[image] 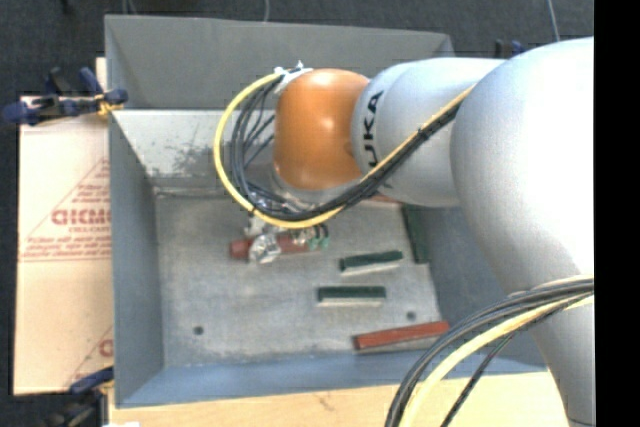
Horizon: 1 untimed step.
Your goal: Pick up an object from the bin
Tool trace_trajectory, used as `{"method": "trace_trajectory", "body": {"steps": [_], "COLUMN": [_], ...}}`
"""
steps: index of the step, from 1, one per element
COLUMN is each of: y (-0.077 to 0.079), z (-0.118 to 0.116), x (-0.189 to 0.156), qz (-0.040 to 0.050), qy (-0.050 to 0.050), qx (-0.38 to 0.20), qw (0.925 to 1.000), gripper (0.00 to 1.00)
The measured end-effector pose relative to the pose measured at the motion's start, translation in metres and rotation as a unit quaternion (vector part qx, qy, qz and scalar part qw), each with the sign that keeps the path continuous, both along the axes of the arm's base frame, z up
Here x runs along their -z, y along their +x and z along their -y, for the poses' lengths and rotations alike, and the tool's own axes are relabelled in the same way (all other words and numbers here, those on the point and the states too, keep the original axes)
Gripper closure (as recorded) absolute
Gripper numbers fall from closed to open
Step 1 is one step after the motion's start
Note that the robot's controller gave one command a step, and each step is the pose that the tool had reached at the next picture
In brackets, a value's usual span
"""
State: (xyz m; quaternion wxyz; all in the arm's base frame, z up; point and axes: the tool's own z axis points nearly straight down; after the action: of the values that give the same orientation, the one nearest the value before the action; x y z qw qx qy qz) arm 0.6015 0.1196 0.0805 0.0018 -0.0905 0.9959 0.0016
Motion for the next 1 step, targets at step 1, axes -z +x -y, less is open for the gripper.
{"method": "trace_trajectory", "body": {"steps": [1], "y": [0.0000], "z": [0.0000], "x": [0.0000], "qz": [0.0000], "qy": [0.000], "qx": [0.000], "qw": [1.0000], "gripper": [1.00]}}
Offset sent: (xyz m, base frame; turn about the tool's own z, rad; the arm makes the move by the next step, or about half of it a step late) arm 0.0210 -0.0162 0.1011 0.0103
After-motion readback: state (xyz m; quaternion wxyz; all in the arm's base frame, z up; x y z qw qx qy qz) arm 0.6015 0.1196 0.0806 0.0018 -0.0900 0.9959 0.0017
